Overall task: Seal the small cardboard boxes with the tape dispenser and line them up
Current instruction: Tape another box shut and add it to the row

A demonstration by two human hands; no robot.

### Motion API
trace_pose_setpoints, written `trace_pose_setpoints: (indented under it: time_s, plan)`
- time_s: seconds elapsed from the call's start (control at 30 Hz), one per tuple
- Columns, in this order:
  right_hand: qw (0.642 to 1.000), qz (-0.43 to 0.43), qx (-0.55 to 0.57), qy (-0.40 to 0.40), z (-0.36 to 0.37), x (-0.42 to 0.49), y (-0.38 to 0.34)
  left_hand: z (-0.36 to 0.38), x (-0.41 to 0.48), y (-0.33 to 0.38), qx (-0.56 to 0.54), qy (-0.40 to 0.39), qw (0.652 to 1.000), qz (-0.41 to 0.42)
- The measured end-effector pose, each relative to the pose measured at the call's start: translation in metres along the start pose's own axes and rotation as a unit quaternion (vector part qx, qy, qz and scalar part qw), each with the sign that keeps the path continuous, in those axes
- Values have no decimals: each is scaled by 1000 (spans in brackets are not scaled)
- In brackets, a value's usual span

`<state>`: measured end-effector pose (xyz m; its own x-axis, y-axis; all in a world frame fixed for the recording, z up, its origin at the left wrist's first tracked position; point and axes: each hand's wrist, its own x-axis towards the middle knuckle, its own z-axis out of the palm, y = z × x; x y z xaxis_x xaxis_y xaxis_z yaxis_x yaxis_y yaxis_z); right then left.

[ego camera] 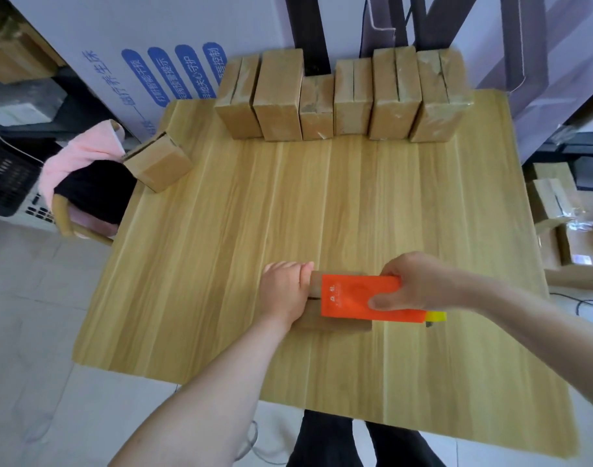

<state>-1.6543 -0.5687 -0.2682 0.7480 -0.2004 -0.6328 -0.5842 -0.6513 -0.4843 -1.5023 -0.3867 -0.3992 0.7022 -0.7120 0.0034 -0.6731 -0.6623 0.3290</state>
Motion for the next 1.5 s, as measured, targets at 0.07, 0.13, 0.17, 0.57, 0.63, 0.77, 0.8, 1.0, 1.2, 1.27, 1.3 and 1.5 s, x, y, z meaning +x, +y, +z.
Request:
trace_pose_setpoints:
  time_s: [0.07, 0.13, 0.17, 0.57, 0.63, 0.77, 0.8, 1.0, 1.2, 1.27, 1.3, 1.5]
  plan:
    - [999, 37, 9, -5, -8, -12, 36, 1, 1, 1, 37, -6, 999, 6]
    - [997, 68, 31, 2, -12, -26, 71, 2, 1, 3, 57, -10, 998, 9]
    - [996, 81, 40, 9, -11, -30, 84, 2, 0, 4, 65, -11, 998, 8]
    - [984, 122, -127, 32, 5, 3, 46, 0, -3, 14, 102, -33, 993, 51]
    - [978, 133, -153, 38, 3, 3, 32, 1, -6, 17, 106, -58, 985, 126]
    - [961, 137, -224, 90, 9, 0, 6, 0, -4, 18, 117, -86, 976, 160]
    - [954, 130, -247, 112, 18, 1, 0, 0, -3, 19, 119, -91, 977, 154]
    - [964, 165, -133, 163, 57, -9, 2, -5, -1, 15, 115, -121, 975, 144]
    - [941, 199, 63, 266, 37, -38, 30, -9, -14, 24, 117, -104, 988, -6]
    - [919, 169, 166, 314, 32, -46, 28, -9, -25, 33, 83, -65, 984, -145]
    - [902, 145, 232, 334, 29, -50, 24, -10, -30, 39, 50, -66, 976, -204]
    - [857, 26, 380, 347, 27, -71, -2, -28, -28, 73, -266, -61, 909, -314]
